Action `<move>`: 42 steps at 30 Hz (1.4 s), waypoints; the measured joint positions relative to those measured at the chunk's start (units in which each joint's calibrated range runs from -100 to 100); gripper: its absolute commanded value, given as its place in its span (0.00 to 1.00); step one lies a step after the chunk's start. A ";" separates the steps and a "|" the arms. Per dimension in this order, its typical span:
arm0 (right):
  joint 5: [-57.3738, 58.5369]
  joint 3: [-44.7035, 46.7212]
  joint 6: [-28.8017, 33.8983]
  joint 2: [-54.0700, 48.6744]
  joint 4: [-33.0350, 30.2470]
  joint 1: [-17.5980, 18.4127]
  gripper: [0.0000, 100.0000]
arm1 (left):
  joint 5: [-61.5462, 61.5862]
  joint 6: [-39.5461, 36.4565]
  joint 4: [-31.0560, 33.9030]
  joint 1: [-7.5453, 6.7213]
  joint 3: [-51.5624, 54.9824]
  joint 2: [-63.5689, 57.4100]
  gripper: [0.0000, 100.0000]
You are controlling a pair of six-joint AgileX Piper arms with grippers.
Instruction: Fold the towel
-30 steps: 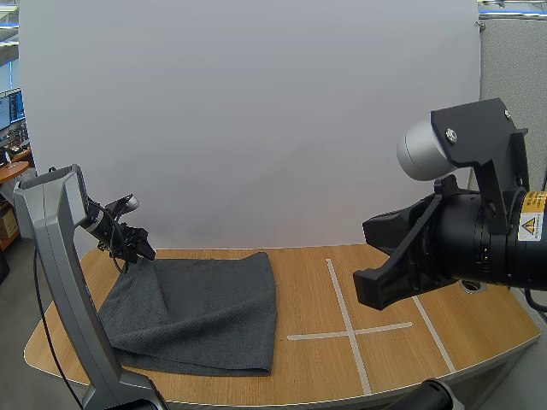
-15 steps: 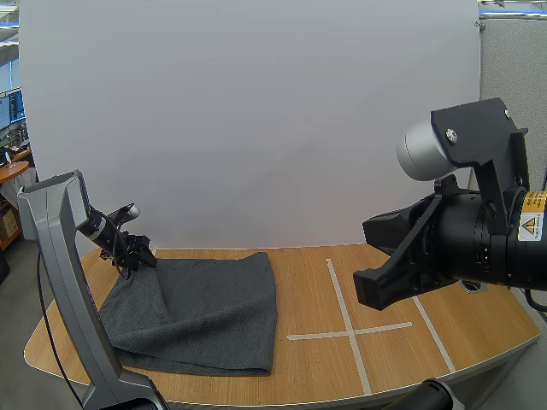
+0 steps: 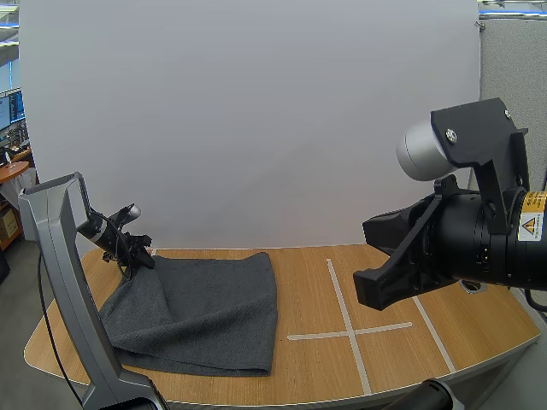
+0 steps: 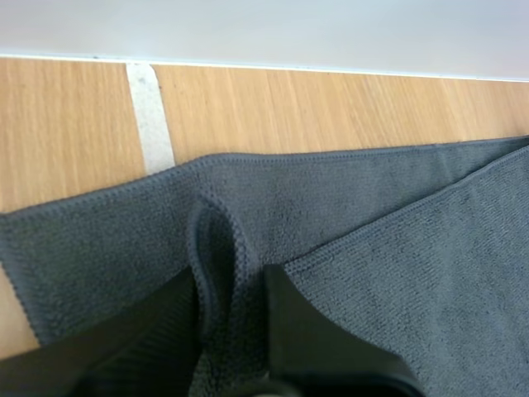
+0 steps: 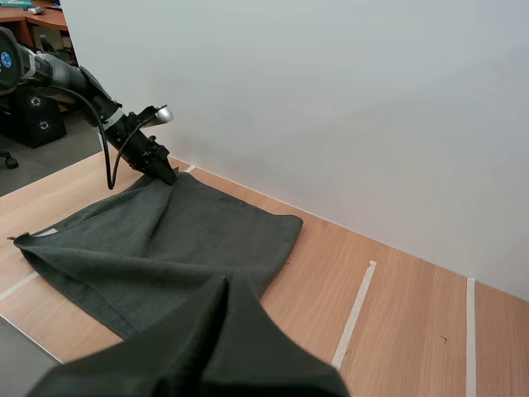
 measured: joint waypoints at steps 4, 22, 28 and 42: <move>0.00 0.00 0.00 0.00 0.00 0.00 0.00 | 0.31 0.00 0.24 0.00 -0.76 -0.12 0.46; 0.00 0.00 0.00 0.00 -0.34 0.00 0.00 | 0.31 0.39 1.46 0.00 -1.88 -0.33 0.60; 0.00 0.00 0.00 0.00 -0.34 0.00 0.00 | 0.31 1.08 0.89 0.00 -1.88 -0.33 0.55; 0.00 0.00 0.00 0.00 -0.45 0.00 0.00 | 0.31 1.08 0.60 0.00 -1.88 -0.33 0.00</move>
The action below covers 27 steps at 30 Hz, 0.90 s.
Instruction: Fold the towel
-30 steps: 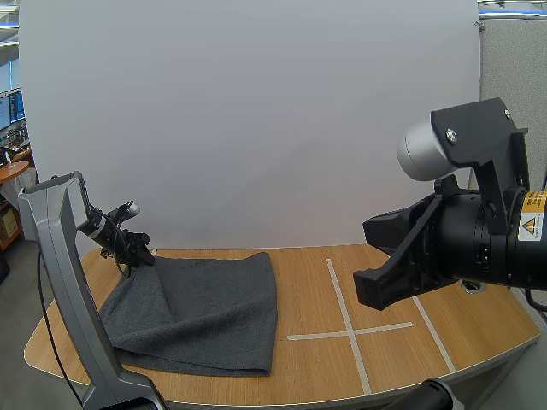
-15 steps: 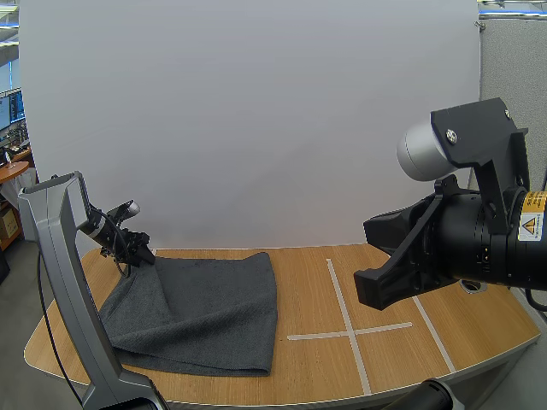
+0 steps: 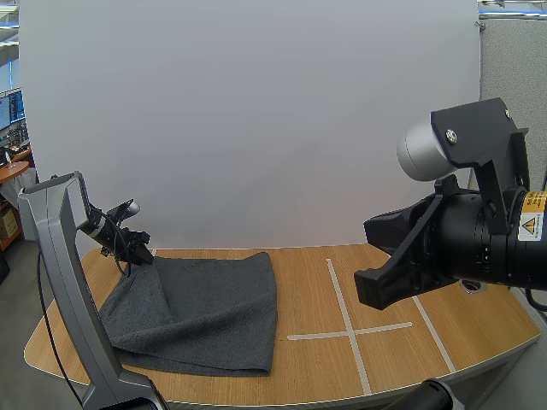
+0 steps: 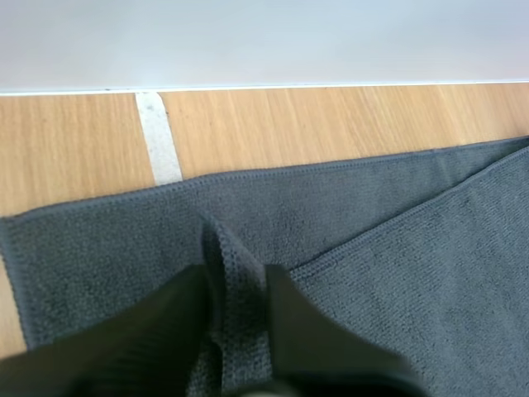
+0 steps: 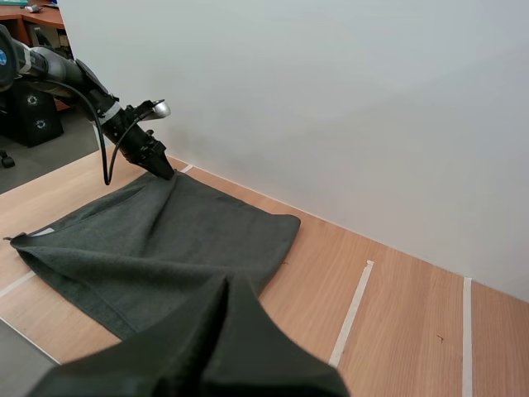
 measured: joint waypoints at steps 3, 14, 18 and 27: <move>0.00 0.00 0.00 0.00 0.00 0.00 0.00 | 0.00 0.00 -0.10 0.00 0.00 0.00 0.00; 0.00 0.00 0.00 0.00 0.00 0.00 0.00 | 0.00 0.81 0.34 0.00 -1.38 -1.27 0.00; 0.00 0.00 0.00 0.00 -0.11 0.00 0.00 | 0.06 0.81 1.62 0.56 -3.83 -2.22 0.00; 0.00 0.00 0.00 0.00 -0.36 -0.58 0.00 | 0.40 0.81 5.54 1.74 -3.94 -2.22 0.00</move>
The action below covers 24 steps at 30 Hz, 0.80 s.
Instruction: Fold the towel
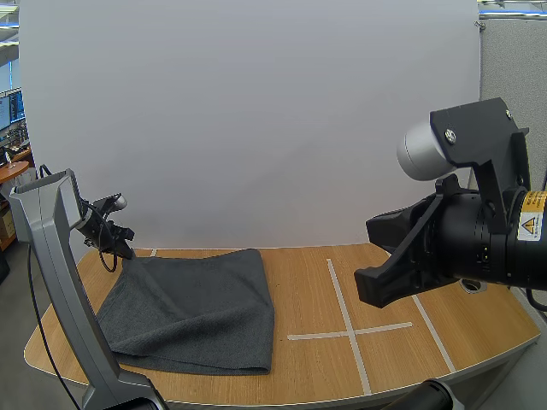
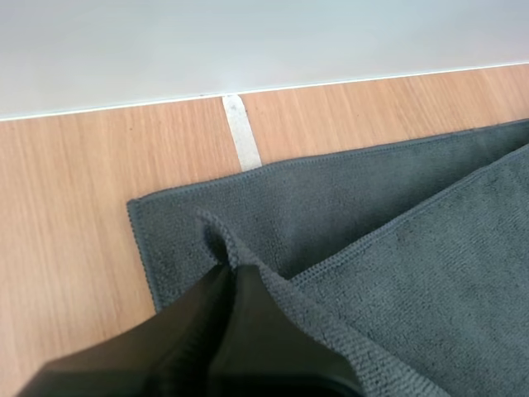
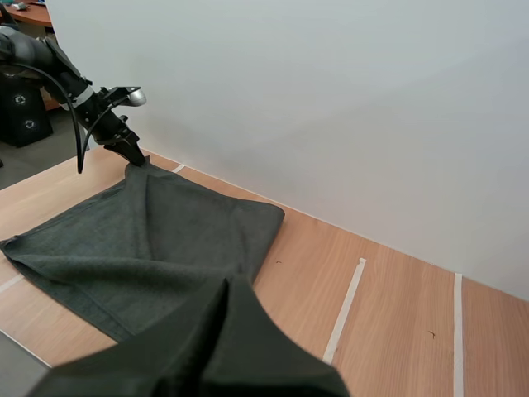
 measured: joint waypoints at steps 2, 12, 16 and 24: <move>0.00 0.00 0.00 0.00 -0.10 -0.24 0.00 | 0.00 0.00 0.11 0.00 0.00 0.00 0.00; 0.00 0.00 0.00 0.00 -0.10 -0.25 0.00 | -0.40 0.00 0.11 0.00 0.00 0.00 0.00; 0.00 0.00 0.00 0.00 -0.10 -0.25 0.00 | -2.11 0.00 0.11 0.00 0.00 0.00 0.00; 0.00 0.00 0.00 0.00 -0.10 -0.42 0.00 | -3.73 0.00 -0.14 0.00 0.00 0.00 0.00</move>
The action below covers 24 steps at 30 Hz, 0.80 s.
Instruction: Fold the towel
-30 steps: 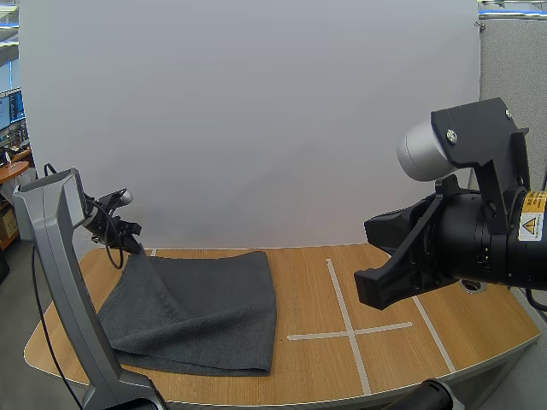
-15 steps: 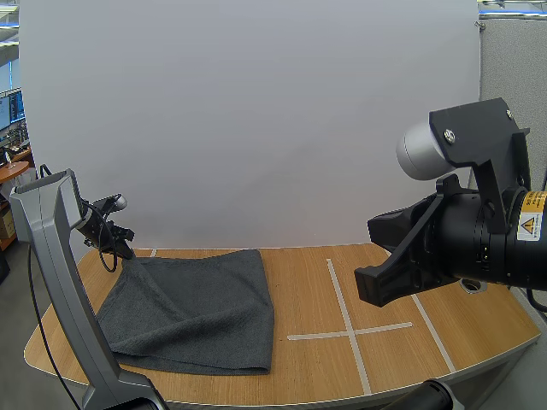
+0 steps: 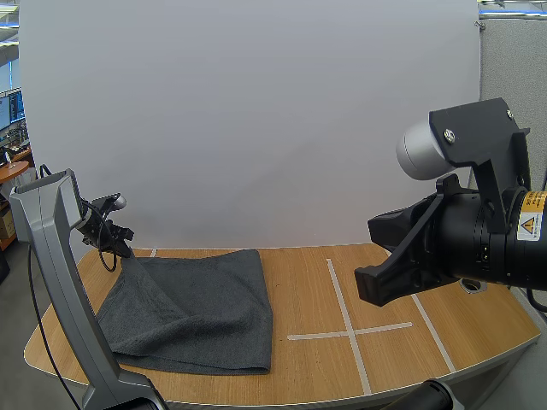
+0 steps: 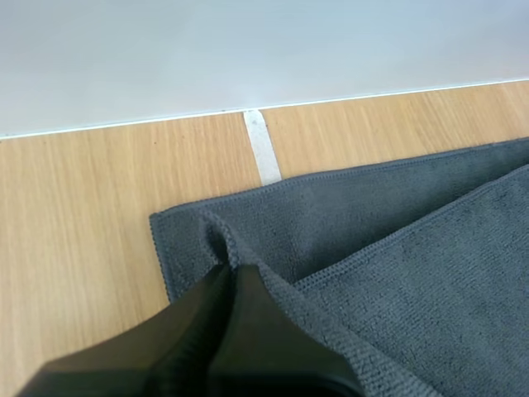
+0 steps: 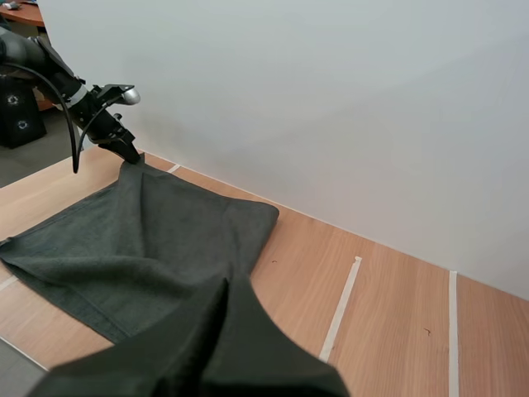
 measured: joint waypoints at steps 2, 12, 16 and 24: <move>0.00 0.00 0.00 0.00 0.00 -0.23 0.00 | -0.17 0.00 -0.12 0.00 0.00 0.00 0.00; 0.00 0.00 0.00 0.00 0.00 -0.44 0.00 | -5.65 0.00 -0.77 0.00 0.00 0.00 0.00; 0.00 0.00 0.00 0.00 0.00 -0.44 0.00 | -6.00 0.00 -0.77 0.00 0.00 0.00 0.00; 0.00 0.00 0.00 0.00 0.00 -0.44 0.00 | -6.20 0.00 -0.87 0.00 0.00 0.00 0.58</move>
